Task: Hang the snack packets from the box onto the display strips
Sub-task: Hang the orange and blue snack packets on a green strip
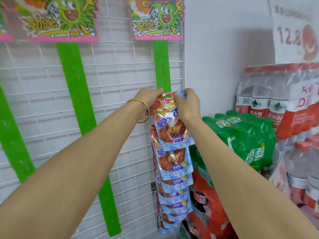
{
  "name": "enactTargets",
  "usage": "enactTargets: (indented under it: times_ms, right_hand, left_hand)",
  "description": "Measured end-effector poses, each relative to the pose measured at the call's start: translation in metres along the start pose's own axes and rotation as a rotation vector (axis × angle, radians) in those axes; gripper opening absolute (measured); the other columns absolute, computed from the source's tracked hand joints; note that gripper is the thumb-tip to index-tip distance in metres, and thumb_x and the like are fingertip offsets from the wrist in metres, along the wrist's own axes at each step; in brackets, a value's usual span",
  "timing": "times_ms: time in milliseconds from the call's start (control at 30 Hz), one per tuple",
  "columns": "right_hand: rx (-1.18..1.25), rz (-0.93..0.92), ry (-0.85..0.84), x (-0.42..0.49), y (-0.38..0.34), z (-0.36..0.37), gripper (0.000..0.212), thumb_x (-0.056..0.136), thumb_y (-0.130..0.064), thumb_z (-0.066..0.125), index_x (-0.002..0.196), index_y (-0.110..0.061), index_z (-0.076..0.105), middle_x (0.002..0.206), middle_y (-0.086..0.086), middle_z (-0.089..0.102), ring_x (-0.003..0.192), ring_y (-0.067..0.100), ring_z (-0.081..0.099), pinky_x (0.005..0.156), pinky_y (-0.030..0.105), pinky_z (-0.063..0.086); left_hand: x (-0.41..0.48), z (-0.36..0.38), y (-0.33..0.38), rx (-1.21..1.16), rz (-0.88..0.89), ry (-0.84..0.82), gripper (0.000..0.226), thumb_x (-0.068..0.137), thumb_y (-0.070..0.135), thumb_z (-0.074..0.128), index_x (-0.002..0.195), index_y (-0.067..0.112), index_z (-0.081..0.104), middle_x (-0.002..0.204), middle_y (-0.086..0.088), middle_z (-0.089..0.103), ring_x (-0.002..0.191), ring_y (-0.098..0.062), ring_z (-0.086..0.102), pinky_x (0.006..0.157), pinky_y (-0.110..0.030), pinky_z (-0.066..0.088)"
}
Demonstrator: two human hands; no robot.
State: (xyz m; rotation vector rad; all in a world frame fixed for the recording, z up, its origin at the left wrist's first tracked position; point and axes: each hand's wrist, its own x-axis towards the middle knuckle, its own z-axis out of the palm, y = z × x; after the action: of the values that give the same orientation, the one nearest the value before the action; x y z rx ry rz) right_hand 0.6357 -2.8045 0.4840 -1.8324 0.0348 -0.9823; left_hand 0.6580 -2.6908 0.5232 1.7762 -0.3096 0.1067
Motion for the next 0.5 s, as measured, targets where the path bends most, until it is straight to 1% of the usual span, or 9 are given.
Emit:
enactTargets:
  times_ms: [33, 67, 133, 200, 267, 333, 367, 433, 500]
  right_hand:
    - [-0.008, 0.002, -0.006, 0.0, 0.001, 0.001, 0.016, 0.095, -0.022, 0.047, 0.095, -0.007, 0.052, 0.086, 0.004, 0.052, 0.08, 0.02, 0.05, 0.068, 0.031, 0.037]
    - [-0.015, 0.0, -0.013, -0.001, 0.001, 0.001, 0.015, 0.095, -0.023, 0.047, 0.094, -0.008, 0.05, 0.086, 0.004, 0.052, 0.08, 0.021, 0.05, 0.069, 0.033, 0.039]
    - [-0.016, 0.004, -0.029, -0.002, 0.002, 0.002, 0.015, 0.095, -0.023, 0.047, 0.094, -0.009, 0.049, 0.087, 0.004, 0.052, 0.082, 0.022, 0.052, 0.071, 0.036, 0.042]
    - [-0.019, 0.012, -0.037, -0.004, 0.002, 0.002, 0.015, 0.095, -0.024, 0.048, 0.091, -0.009, 0.047, 0.085, 0.004, 0.052, 0.081, 0.022, 0.052, 0.07, 0.036, 0.042]
    - [-0.022, 0.013, -0.05, -0.006, 0.002, 0.001, 0.016, 0.095, -0.023, 0.048, 0.091, -0.008, 0.048, 0.085, 0.004, 0.052, 0.079, 0.021, 0.051, 0.069, 0.033, 0.04]
    - [-0.01, 0.021, -0.066, -0.01, 0.003, 0.0, 0.018, 0.095, -0.022, 0.049, 0.095, -0.004, 0.052, 0.088, 0.006, 0.054, 0.081, 0.022, 0.052, 0.07, 0.033, 0.041]
    - [-0.004, 0.026, -0.072, -0.012, 0.004, 0.0, 0.019, 0.095, -0.022, 0.049, 0.096, -0.003, 0.052, 0.088, 0.006, 0.055, 0.082, 0.023, 0.053, 0.071, 0.034, 0.042]
    - [0.004, 0.035, -0.087, -0.016, 0.007, 0.0, 0.016, 0.095, -0.022, 0.049, 0.092, -0.007, 0.051, 0.086, 0.004, 0.054, 0.08, 0.021, 0.052, 0.066, 0.031, 0.039]
    - [-0.009, 0.048, -0.095, -0.019, 0.01, 0.0, 0.013, 0.096, -0.022, 0.048, 0.089, -0.01, 0.048, 0.079, -0.001, 0.051, 0.076, 0.017, 0.049, 0.062, 0.027, 0.032]
  left_hand:
    - [0.0, -0.001, -0.001, -0.007, -0.02, -0.006, 0.024, 0.089, 0.028, 0.057, 0.068, 0.016, 0.053, 0.038, 0.007, 0.057, 0.035, -0.005, 0.054, 0.05, -0.019, 0.047]
    - [0.0, -0.002, -0.002, -0.02, -0.033, -0.008, 0.024, 0.088, 0.029, 0.058, 0.068, 0.015, 0.054, 0.038, 0.007, 0.058, 0.037, -0.007, 0.055, 0.053, -0.021, 0.048]
    - [0.001, -0.002, -0.003, -0.044, -0.046, -0.011, 0.024, 0.087, 0.03, 0.06, 0.068, 0.015, 0.055, 0.041, 0.005, 0.059, 0.045, -0.012, 0.057, 0.063, -0.027, 0.049]
    - [0.002, -0.002, -0.003, -0.039, -0.06, -0.013, 0.024, 0.086, 0.032, 0.06, 0.069, 0.015, 0.056, 0.042, 0.004, 0.061, 0.05, -0.015, 0.058, 0.065, -0.028, 0.05]
    - [0.002, -0.003, -0.003, -0.039, -0.07, -0.016, 0.025, 0.086, 0.033, 0.061, 0.07, 0.015, 0.055, 0.041, 0.004, 0.06, 0.046, -0.013, 0.058, 0.062, -0.026, 0.049]
    - [0.001, -0.003, -0.003, -0.04, -0.056, -0.002, 0.025, 0.086, 0.032, 0.061, 0.07, 0.015, 0.054, 0.04, 0.006, 0.058, 0.035, -0.007, 0.055, 0.053, -0.021, 0.048]
    - [0.001, -0.004, -0.003, -0.035, -0.046, 0.005, 0.024, 0.086, 0.032, 0.061, 0.071, 0.015, 0.054, 0.044, 0.006, 0.059, 0.032, -0.005, 0.053, 0.049, -0.018, 0.047]
    - [0.001, -0.003, -0.005, -0.042, -0.035, 0.006, 0.023, 0.087, 0.032, 0.06, 0.072, 0.014, 0.057, 0.054, 0.004, 0.061, 0.033, -0.004, 0.054, 0.043, -0.015, 0.045]
    - [0.0, -0.003, -0.006, -0.048, -0.035, -0.01, 0.025, 0.088, 0.032, 0.059, 0.072, 0.014, 0.059, 0.061, 0.0, 0.063, 0.041, -0.008, 0.057, 0.047, -0.015, 0.046]
